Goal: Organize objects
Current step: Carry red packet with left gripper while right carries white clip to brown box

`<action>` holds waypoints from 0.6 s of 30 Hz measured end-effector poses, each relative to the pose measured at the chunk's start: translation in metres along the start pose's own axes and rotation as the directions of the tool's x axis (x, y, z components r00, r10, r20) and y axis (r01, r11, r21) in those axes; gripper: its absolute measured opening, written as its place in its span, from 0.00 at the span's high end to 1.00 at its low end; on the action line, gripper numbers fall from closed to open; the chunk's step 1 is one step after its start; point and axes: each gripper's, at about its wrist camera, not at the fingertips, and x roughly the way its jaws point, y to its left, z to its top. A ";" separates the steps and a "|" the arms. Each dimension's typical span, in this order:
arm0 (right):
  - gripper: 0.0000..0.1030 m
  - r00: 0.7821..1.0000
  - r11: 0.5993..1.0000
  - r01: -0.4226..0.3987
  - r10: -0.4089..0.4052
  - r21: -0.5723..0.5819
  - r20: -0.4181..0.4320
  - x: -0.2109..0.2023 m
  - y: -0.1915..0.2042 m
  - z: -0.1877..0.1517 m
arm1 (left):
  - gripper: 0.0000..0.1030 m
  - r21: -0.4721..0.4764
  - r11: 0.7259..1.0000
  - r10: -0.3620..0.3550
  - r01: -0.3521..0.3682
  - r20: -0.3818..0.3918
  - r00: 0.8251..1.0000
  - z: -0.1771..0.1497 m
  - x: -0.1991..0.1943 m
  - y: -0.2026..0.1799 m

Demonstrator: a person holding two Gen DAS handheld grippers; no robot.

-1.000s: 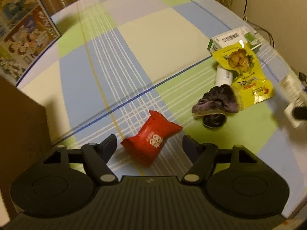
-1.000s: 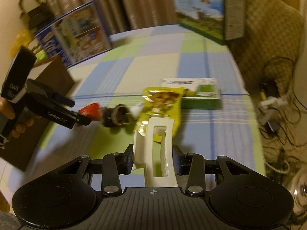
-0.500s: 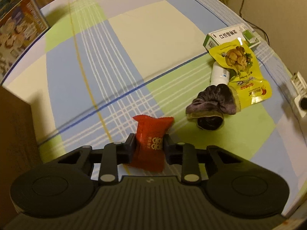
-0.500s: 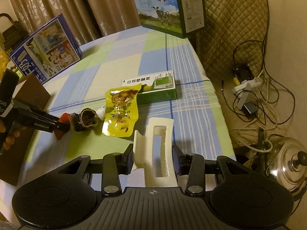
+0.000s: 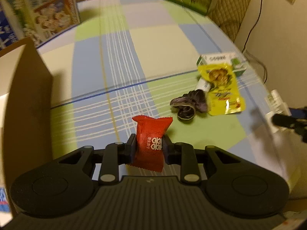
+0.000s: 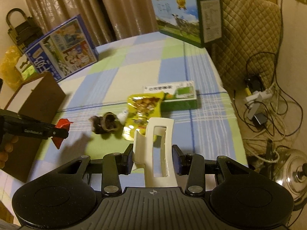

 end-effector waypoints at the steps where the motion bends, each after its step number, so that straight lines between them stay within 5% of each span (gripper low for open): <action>1: 0.64 1.000 1.000 -0.009 0.009 -0.007 0.002 -0.001 0.004 0.001 | 0.77 -0.014 1.000 0.000 0.000 0.015 1.000 -0.003 -0.009 0.002; 11: 0.64 0.984 0.978 -0.179 0.178 -0.104 -0.022 -0.001 0.069 0.009 | 0.77 -0.135 0.990 0.048 -0.027 0.158 0.986 -0.038 -0.097 0.038; 18: 0.64 0.942 0.922 -0.335 0.329 -0.192 -0.067 0.005 0.140 0.013 | 0.77 -0.233 0.969 0.130 -0.078 0.215 0.968 -0.065 -0.146 0.080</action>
